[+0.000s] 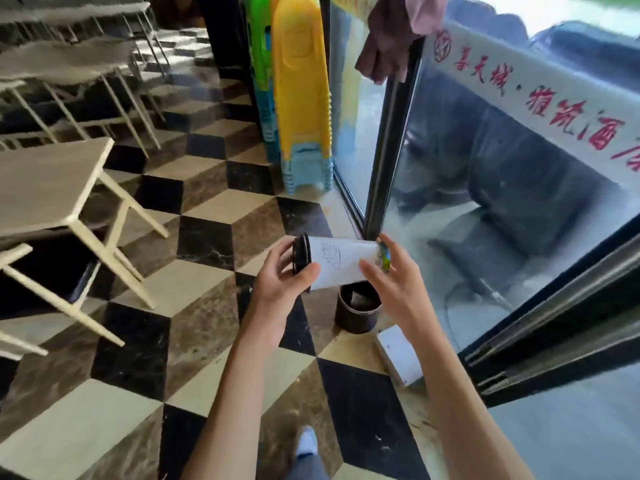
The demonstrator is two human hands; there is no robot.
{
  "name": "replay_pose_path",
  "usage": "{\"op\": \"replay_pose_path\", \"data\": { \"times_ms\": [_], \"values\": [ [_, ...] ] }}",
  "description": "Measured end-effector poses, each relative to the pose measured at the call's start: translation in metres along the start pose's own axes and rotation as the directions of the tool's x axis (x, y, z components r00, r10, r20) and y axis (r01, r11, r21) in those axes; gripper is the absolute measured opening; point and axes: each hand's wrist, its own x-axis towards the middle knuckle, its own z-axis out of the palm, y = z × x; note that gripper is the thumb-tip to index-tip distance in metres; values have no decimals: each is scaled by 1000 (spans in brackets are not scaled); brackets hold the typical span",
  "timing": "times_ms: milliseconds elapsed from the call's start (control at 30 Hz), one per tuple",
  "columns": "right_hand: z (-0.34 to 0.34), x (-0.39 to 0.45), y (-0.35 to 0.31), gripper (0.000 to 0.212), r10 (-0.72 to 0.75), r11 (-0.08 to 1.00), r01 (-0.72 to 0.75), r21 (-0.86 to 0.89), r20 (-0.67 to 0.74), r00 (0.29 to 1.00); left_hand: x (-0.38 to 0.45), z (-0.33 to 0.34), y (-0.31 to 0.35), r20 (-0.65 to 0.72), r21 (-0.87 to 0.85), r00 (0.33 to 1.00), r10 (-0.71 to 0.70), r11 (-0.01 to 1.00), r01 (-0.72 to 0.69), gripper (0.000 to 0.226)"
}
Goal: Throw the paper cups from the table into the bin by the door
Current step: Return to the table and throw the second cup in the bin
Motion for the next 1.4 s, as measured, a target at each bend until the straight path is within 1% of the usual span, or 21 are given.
{"op": "replay_pose_path", "data": {
  "times_ms": [133,267,433,533,633,767,833,900,967,1033,1100,1233,1300,1400],
  "values": [
    [-15,61,27,65,44,998,-46,-32,-78,996,70,23,-18,78,55,996,-36,998,32,54],
    [-22,128,49,61,49,995,-61,-80,-144,988,150,44,-38,157,97,985,-74,994,59,53],
    [-30,204,64,59,128,983,-151,-108,-198,972,243,69,-47,218,92,966,-139,988,121,56],
    [-36,243,78,60,180,972,-208,-107,-228,957,289,83,-53,286,110,939,-193,980,168,56],
    [-40,274,95,63,238,957,-270,-105,-249,939,325,96,-68,287,130,929,-234,970,204,61],
    [-44,308,135,64,321,932,-350,-95,-231,918,354,112,-106,251,135,918,-308,950,282,60],
    [-44,321,163,64,348,923,-372,-103,-196,917,364,118,-134,221,134,912,-344,937,321,61],
    [-43,334,201,65,378,912,-395,-111,-144,914,373,122,-170,183,139,905,-384,921,363,74],
    [-41,343,248,66,430,888,-441,-129,-102,897,379,126,-214,141,176,891,-431,897,406,80],
    [-37,355,300,65,453,873,-462,-159,-92,887,389,129,-262,114,228,884,-453,878,420,78],
    [-29,365,358,64,492,854,-494,-164,-59,869,402,130,-317,84,270,884,-460,865,424,71],
    [-4,373,464,66,551,823,-543,-167,1,835,414,123,-423,18,292,869,-495,834,469,61],
    [10,374,511,67,580,804,-565,-186,31,814,414,118,-472,-18,293,854,-519,814,501,62],
    [29,370,573,67,613,775,-587,-234,48,789,413,110,-536,-31,286,815,-578,776,562,67]
  ]
}}
